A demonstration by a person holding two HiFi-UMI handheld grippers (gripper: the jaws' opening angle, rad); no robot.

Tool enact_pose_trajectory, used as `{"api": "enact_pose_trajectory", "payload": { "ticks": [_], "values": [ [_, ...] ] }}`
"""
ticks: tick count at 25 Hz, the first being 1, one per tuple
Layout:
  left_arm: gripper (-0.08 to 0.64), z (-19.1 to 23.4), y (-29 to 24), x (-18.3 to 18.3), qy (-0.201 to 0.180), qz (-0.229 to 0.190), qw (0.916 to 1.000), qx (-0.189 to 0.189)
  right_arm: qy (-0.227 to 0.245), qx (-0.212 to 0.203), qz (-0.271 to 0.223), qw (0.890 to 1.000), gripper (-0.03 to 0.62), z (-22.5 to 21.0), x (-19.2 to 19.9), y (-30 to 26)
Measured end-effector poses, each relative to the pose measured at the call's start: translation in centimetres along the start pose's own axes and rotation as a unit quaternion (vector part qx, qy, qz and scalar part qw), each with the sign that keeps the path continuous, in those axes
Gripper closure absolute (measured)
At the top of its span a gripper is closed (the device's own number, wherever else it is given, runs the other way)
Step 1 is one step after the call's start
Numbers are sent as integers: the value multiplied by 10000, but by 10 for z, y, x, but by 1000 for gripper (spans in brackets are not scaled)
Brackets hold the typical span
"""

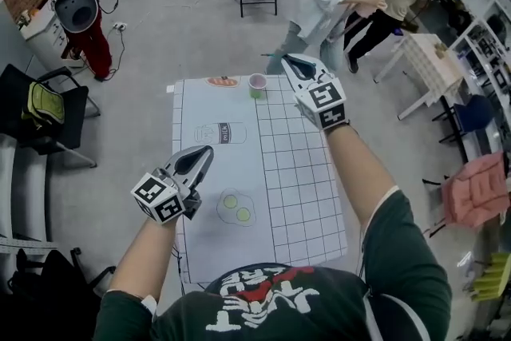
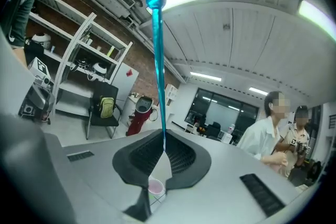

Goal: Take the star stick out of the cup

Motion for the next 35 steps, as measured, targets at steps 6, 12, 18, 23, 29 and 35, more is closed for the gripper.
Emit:
{"api": "enact_pose_trajectory", "payload": {
  "ticks": [6,12,18,23,29,35],
  "values": [
    [552,-36,37,-32,-254,-83,9995,181,156,240,-154,9995,549,3,-66,40],
    [552,-61,66,-80,-482,-139,9980,379,247,477,-369,9979,549,1,-133,72],
    [552,-112,100,-99,-837,-192,9955,396,271,478,-714,9959,549,14,-189,136],
    [552,-152,93,-102,-939,-282,9948,280,134,268,-1075,9938,549,5,-203,187],
    [552,-211,83,-61,-993,-424,9941,106,153,-200,-1601,9868,549,14,-195,272],
    [552,-240,48,-22,-786,-567,9947,-340,53,-710,-1981,9776,549,9,-157,327]
  ]
}}
Point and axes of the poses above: the fingertips, and each gripper's own axes: y backward along the fingers, z to its left, x out of its underside, the point moved 5 cm from there along y, backward along the fingers, and after that the axes turned 14 degrees about y, right-handed, at the moved point
